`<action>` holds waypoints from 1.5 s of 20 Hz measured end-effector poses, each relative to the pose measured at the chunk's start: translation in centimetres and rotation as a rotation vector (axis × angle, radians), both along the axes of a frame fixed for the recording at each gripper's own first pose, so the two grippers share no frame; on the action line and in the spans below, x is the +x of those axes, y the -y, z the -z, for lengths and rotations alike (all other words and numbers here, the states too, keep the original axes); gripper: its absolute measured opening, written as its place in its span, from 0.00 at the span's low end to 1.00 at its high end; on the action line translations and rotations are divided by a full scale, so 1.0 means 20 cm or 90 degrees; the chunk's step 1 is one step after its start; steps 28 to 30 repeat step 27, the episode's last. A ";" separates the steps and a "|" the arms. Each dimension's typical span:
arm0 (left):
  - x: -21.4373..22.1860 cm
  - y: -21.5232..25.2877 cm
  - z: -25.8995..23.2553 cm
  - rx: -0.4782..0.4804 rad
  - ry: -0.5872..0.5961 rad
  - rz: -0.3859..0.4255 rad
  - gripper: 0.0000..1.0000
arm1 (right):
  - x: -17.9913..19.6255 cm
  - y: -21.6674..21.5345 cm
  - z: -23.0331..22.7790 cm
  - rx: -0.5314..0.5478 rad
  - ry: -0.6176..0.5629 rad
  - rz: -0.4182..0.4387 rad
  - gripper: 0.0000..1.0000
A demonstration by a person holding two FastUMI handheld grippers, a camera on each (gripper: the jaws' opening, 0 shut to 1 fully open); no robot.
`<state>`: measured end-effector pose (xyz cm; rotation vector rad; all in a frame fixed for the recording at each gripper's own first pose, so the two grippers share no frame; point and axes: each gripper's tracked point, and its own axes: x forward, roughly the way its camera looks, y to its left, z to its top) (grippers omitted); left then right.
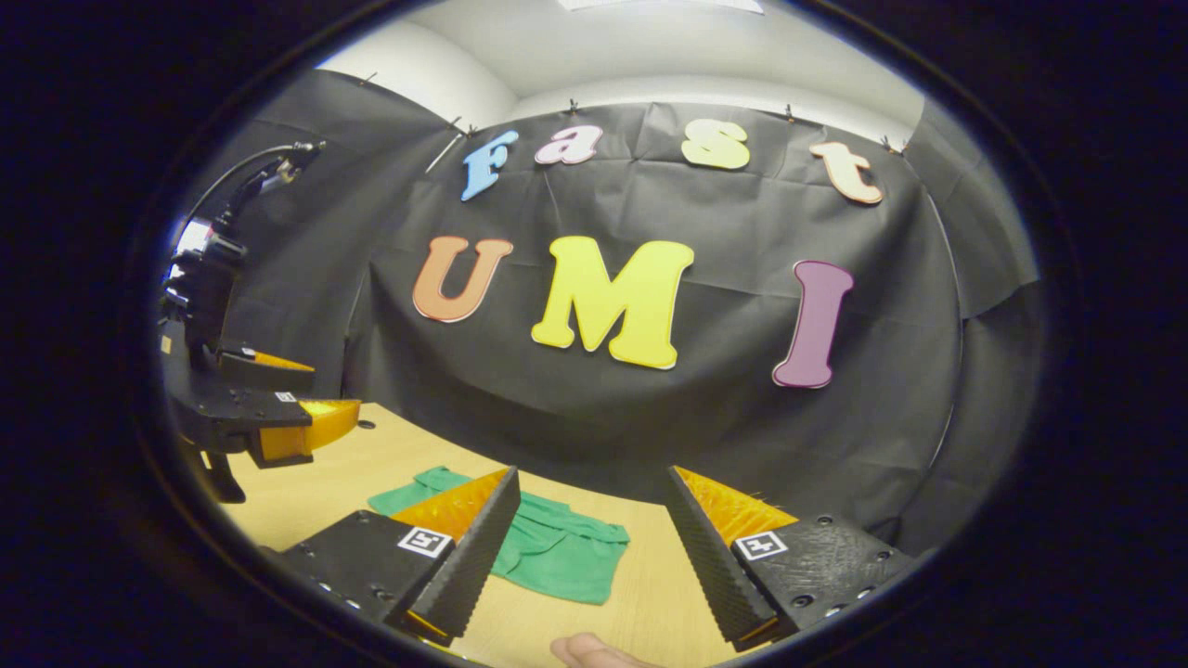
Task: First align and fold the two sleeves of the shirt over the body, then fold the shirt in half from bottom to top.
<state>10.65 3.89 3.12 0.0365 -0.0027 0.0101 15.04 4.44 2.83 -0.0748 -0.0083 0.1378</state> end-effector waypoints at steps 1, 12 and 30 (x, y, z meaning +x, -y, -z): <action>-0.09 0.01 -0.02 0.005 0.012 0.000 1.00 | -0.09 0.02 0.00 0.011 0.000 0.004 0.96; -0.67 0.18 0.38 0.005 -0.025 0.076 1.00 | -0.74 -0.02 0.41 0.061 -0.085 -0.046 0.95; -0.64 0.20 0.54 -0.026 -0.022 0.057 1.00 | -0.80 0.02 0.60 0.082 -0.090 -0.019 0.95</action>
